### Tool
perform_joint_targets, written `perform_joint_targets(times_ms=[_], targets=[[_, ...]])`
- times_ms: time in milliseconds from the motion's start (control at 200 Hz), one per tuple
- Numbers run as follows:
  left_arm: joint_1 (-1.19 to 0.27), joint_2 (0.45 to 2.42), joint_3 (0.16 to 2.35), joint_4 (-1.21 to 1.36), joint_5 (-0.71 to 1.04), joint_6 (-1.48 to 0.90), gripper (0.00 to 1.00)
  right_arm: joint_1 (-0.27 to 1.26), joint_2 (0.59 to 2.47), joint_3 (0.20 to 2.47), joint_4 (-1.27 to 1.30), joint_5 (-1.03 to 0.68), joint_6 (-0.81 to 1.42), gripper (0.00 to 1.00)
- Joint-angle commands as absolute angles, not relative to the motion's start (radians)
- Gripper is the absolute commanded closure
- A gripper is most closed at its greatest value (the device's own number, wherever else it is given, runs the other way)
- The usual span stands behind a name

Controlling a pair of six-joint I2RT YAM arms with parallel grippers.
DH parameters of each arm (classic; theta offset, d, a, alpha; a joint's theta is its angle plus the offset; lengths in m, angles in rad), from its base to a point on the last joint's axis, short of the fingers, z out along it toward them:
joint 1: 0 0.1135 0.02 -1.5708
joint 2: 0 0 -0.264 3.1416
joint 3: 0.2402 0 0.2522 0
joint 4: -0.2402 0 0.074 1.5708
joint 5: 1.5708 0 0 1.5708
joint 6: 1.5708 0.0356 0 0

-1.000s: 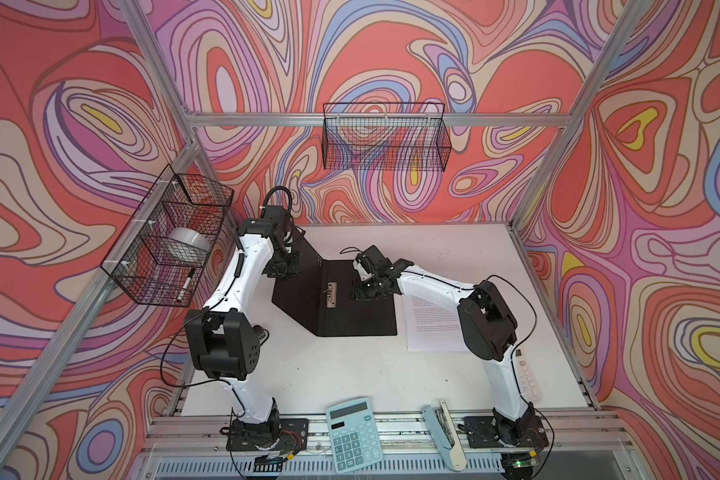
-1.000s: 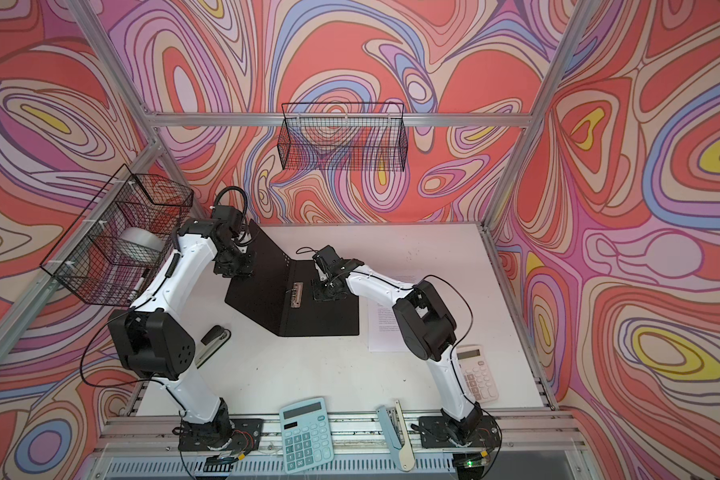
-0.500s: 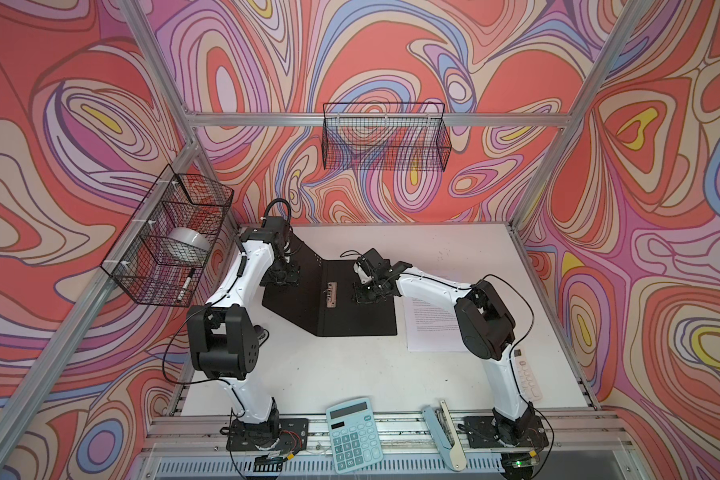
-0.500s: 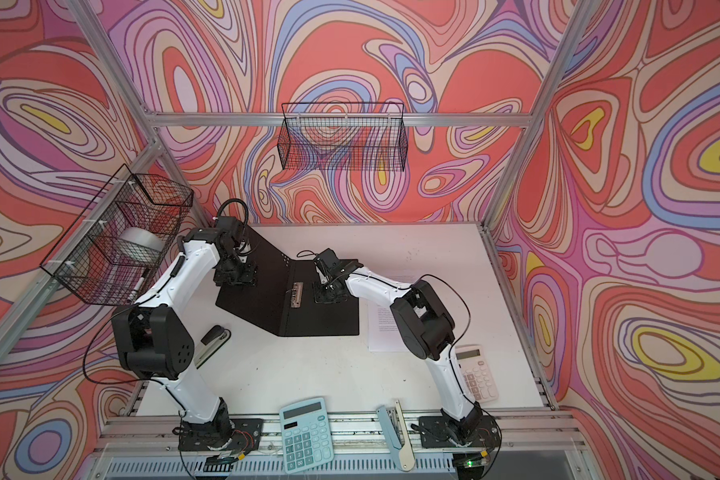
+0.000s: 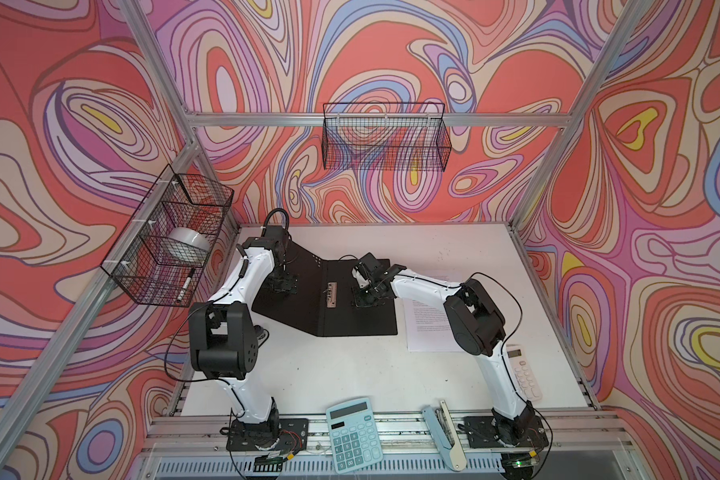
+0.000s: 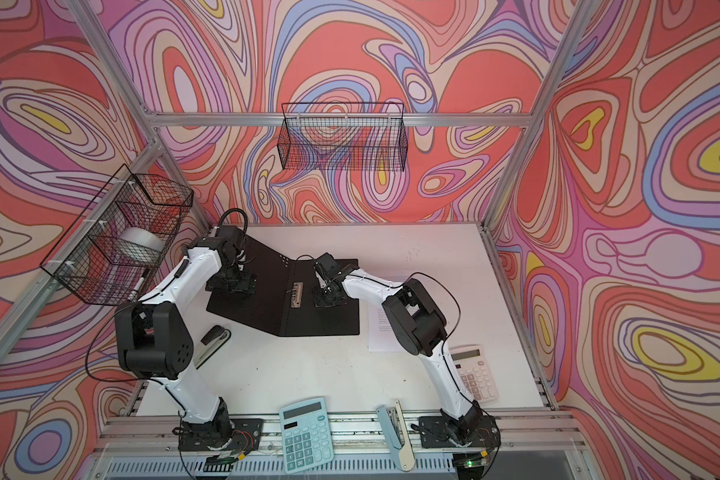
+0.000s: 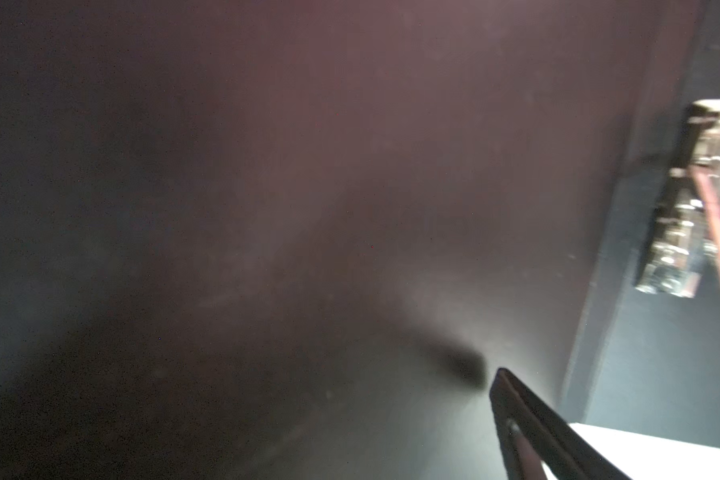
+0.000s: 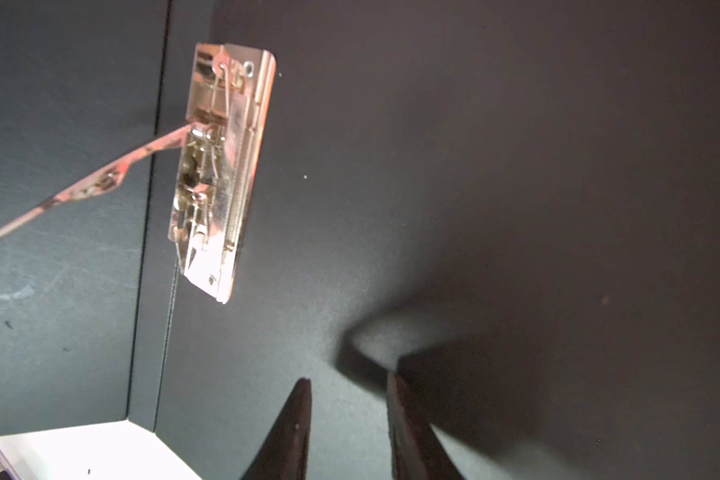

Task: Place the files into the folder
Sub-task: 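Lay the blue cover flat with the left gripper while the right gripper hovers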

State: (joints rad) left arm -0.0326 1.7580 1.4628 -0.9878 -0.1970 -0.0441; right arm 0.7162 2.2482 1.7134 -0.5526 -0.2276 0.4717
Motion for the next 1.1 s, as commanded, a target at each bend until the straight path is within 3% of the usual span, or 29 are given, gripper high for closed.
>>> perform_joint_targets(times_ms=[0, 631, 1092], targets=[[-0.028, 1.747, 1.437, -0.927, -0.282, -0.007, 0.04, 0.707, 2.273, 1.727, -0.549, -0.229, 0.459, 0.67], [-0.026, 1.745, 1.378, -0.792, -0.460, 0.066, 0.00, 0.692, 2.293, 1.767, -0.542, -0.258, 0.429, 0.66], [-0.026, 1.724, 1.406, -0.841, -0.430, 0.074, 0.00, 0.634, 2.349, 1.824, -0.603, -0.265, 0.366, 0.66]])
